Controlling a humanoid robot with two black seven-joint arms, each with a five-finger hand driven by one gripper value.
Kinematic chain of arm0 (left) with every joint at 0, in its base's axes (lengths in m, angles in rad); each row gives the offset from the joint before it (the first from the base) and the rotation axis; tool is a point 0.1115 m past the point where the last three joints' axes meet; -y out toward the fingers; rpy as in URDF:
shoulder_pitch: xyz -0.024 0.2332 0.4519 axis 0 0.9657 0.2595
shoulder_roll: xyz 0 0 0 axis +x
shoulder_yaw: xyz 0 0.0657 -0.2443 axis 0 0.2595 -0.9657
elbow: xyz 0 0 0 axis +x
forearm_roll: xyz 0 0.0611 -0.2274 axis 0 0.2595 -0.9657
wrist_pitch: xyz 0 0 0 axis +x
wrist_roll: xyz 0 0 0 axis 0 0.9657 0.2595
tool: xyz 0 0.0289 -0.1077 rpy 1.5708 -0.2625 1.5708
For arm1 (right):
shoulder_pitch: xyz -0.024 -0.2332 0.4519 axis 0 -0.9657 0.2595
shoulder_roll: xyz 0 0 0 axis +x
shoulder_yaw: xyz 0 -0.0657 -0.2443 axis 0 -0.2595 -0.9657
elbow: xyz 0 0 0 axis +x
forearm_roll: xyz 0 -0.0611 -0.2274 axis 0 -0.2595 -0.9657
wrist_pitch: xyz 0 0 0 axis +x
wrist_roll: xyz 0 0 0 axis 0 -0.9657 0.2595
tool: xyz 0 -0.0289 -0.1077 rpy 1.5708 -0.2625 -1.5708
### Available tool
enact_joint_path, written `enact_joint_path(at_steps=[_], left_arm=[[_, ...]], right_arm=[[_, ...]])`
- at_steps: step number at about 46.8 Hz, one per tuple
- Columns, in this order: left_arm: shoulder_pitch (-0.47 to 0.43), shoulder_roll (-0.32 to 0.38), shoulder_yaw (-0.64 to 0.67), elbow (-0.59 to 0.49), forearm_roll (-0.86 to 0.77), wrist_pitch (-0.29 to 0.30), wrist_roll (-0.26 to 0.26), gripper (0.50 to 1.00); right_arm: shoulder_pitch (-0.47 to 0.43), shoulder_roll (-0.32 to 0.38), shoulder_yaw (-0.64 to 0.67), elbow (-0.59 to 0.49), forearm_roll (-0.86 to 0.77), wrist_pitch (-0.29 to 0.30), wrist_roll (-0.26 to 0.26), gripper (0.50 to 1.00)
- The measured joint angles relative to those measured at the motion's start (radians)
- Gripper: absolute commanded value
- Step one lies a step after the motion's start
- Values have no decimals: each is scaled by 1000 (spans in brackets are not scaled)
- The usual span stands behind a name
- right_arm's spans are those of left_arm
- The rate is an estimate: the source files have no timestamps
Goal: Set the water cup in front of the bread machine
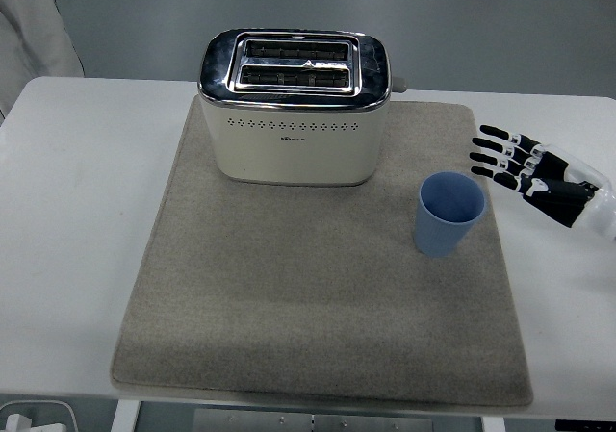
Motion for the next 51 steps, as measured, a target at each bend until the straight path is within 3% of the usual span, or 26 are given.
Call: enact_joint_path(at_steps=[18,41,51], left_arm=[[0,0,0,0,0,0,0,1000],[0,0,0,0,0,0,0,1000],[0,0,0,0,0,0,0,1000]], right_arm=[[85,-79,-1,-214,136,0,-10,928],[104,-149,-16,-241,203,0,-7,928],[129,-153,-14,-327,205,0,-1,928]])
